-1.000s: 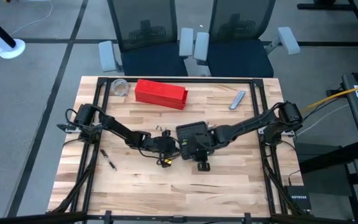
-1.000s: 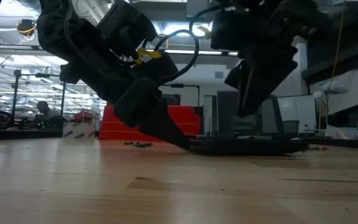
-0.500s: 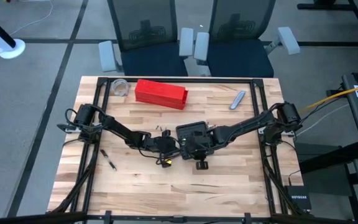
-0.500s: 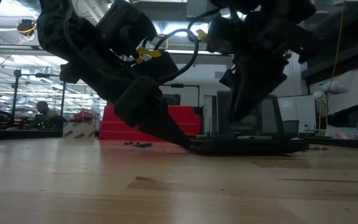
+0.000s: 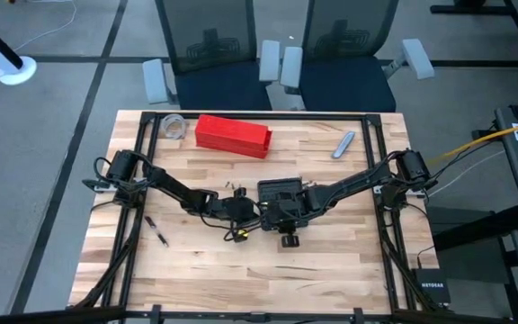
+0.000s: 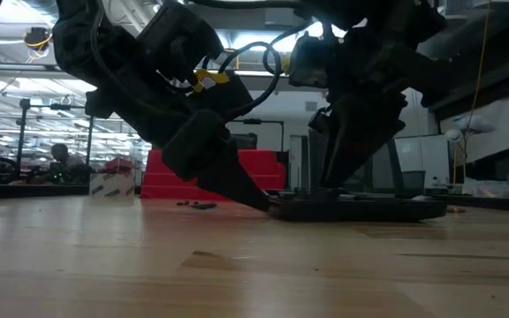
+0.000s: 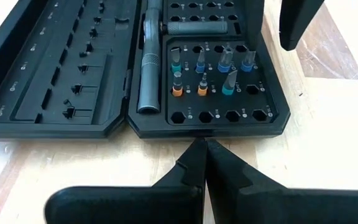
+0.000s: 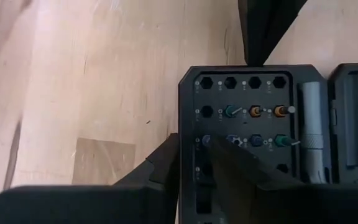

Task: Prefit tool cases
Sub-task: Remove the screwdriver bit from the tool case

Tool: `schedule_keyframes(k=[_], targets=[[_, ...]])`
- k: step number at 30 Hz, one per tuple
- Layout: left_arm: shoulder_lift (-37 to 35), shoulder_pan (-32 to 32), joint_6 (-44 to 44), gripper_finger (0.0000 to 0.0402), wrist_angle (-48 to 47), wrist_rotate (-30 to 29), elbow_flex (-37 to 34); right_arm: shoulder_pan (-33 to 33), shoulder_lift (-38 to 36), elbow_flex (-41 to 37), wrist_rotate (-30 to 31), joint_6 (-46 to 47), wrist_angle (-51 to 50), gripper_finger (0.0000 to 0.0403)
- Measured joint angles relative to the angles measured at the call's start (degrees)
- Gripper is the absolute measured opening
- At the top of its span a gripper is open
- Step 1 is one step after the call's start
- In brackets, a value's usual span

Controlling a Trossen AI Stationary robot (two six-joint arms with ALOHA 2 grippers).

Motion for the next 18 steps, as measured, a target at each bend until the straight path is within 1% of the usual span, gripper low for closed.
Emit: schedule_keyframes(k=[5, 11, 18], targets=[[0.0, 0.0, -0.05, 0.0, 0.0, 0.02, 0.0, -0.02, 0.0, 0.24, -0.44, 0.0, -0.45, 0.0092], [0.0, -0.02, -0.07, 0.0, 0.09, 0.06, 0.0, -0.02, 0.11, 4.69, -0.26, -1.54, -3.49, 0.0092], [0.0, 0.0, -0.07, 0.0, 0.04, 0.06, 0.0, 0.04, 0.49, 4.96, 0.14, -2.75, -5.86, 0.0092]])
